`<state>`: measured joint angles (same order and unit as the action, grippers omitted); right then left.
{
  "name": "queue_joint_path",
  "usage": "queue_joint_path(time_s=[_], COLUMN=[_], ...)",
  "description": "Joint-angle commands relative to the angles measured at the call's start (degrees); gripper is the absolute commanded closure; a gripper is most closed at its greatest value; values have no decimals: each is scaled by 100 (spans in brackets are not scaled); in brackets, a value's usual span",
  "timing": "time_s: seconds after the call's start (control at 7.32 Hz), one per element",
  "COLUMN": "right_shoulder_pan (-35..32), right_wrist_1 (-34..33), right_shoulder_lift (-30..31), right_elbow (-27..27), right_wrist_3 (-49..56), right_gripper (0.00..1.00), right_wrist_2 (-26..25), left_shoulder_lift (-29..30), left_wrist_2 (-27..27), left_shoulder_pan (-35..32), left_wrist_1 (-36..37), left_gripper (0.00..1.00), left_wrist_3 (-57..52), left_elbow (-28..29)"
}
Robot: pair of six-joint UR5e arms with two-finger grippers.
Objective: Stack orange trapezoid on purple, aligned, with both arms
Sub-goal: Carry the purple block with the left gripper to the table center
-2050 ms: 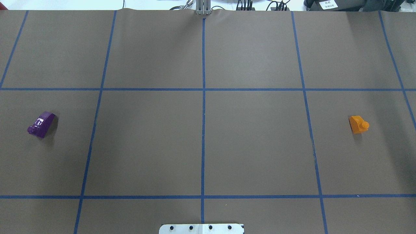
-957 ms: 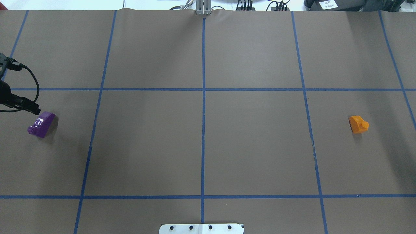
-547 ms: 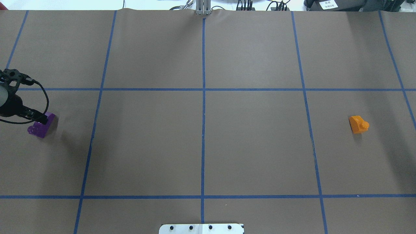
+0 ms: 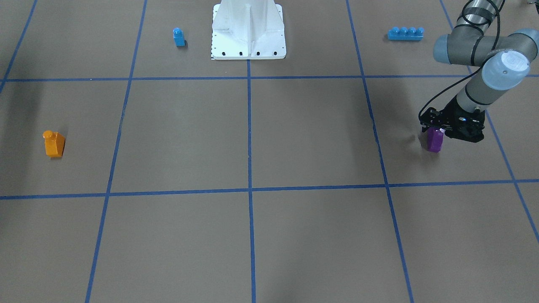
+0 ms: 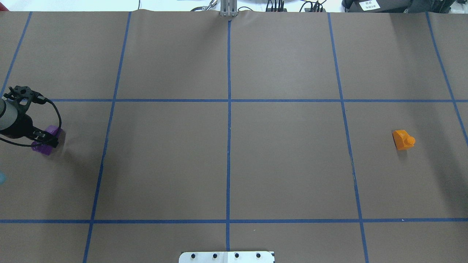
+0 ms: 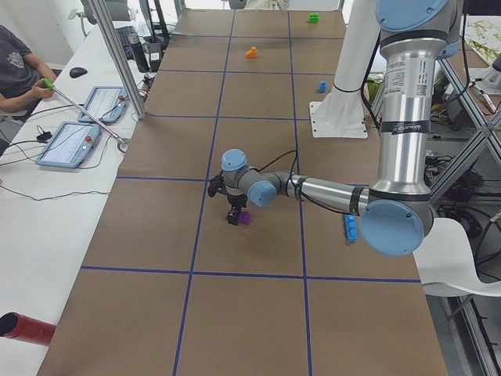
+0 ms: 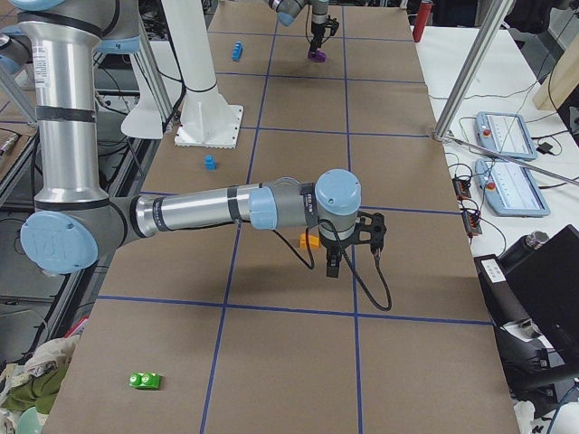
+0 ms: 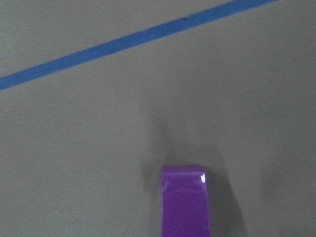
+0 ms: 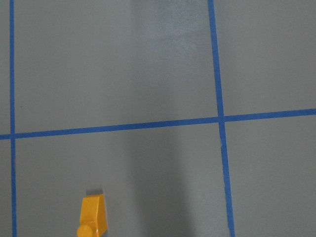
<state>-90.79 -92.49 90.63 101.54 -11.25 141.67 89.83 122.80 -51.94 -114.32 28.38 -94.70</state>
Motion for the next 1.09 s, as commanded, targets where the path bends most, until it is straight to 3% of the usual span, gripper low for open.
queue_joint_path(time_s=[0.0, 0.14, 0.27, 0.41, 0.55, 0.82, 0.96], right_shoulder_pan=[0, 0, 0, 0, 0, 0, 0], right_wrist_1=[3, 3, 3, 3, 3, 3, 3], right_shoulder_lift=[16, 16, -1, -19, -19, -10, -2], right_elbow=[6, 6, -2, -20, -11, -2, -2], right_wrist_3=[0, 0, 0, 0, 0, 9, 9], right_gripper=[0, 0, 0, 0, 0, 0, 0], right_wrist_2=[1, 1, 1, 1, 1, 97, 80], left_shoulder_lift=[-52, -53, -53, -27, 191, 1907, 2734], left_wrist_2=[78, 95, 121, 461, 595, 578, 587], left_shoulder_pan=[17, 17, 8, -18, -62, -71, 7], left_wrist_1=[6, 6, 49, 450, 1481, 3521, 4043], left_gripper=[93, 100, 100, 100, 100, 100, 100], left_wrist_3=[-60, -60, -34, -25, -17, 27, 550], left_elbow=[-13, -40, -205, -651, -1229, -1429, -1281])
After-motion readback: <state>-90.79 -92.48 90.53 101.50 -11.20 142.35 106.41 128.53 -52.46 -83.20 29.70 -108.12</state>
